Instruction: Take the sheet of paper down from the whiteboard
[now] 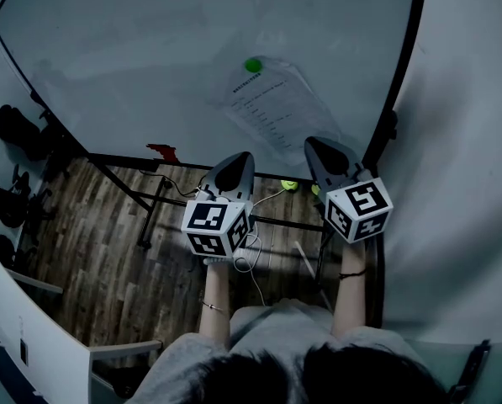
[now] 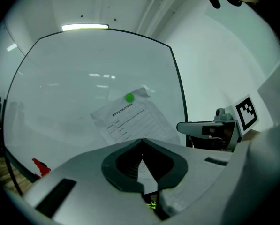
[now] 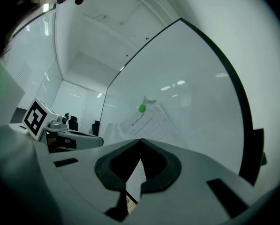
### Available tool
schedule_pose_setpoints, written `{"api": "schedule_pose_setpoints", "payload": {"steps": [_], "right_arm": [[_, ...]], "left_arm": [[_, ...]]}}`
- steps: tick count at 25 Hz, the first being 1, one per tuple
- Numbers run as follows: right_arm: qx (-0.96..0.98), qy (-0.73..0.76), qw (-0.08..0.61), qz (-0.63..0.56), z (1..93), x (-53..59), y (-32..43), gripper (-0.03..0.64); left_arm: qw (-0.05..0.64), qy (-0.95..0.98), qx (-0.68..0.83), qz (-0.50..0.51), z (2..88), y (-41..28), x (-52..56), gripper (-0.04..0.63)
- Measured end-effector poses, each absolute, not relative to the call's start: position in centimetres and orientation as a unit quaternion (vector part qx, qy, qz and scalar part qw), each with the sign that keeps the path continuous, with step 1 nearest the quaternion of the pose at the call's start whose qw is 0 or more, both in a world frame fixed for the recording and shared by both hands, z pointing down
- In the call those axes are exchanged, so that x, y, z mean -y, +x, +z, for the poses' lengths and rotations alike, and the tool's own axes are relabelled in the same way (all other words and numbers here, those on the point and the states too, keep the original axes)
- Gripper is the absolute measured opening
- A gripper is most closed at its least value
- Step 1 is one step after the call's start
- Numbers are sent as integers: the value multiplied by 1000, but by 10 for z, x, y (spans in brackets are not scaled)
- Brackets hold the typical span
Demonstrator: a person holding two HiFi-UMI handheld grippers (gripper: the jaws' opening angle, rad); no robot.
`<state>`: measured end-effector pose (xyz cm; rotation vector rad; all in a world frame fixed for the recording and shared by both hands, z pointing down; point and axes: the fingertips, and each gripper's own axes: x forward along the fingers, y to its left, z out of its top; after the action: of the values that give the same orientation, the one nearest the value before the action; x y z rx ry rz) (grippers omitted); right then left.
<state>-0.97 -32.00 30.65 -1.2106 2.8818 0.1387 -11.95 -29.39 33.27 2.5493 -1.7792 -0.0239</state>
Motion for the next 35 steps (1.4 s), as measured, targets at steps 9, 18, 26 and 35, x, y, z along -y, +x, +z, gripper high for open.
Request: {"api": "schedule_pose_setpoints", "payload": {"steps": [9, 18, 26, 35], "right_arm": [[-906, -420, -18, 59, 298, 342, -1, 2], [-881, -466, -38, 76, 285, 358, 3, 2], [-864, -496, -44, 75, 284, 369, 12, 3], [-856, -509, -50, 78, 282, 382, 15, 67]], "left_arm": [[17, 824, 567, 0, 329, -123, 315, 5], [-7, 835, 550, 3, 296, -129, 351, 5], [-62, 840, 538, 21, 267, -120, 372, 6], [-99, 813, 574, 15, 239, -138, 390, 20]]}}
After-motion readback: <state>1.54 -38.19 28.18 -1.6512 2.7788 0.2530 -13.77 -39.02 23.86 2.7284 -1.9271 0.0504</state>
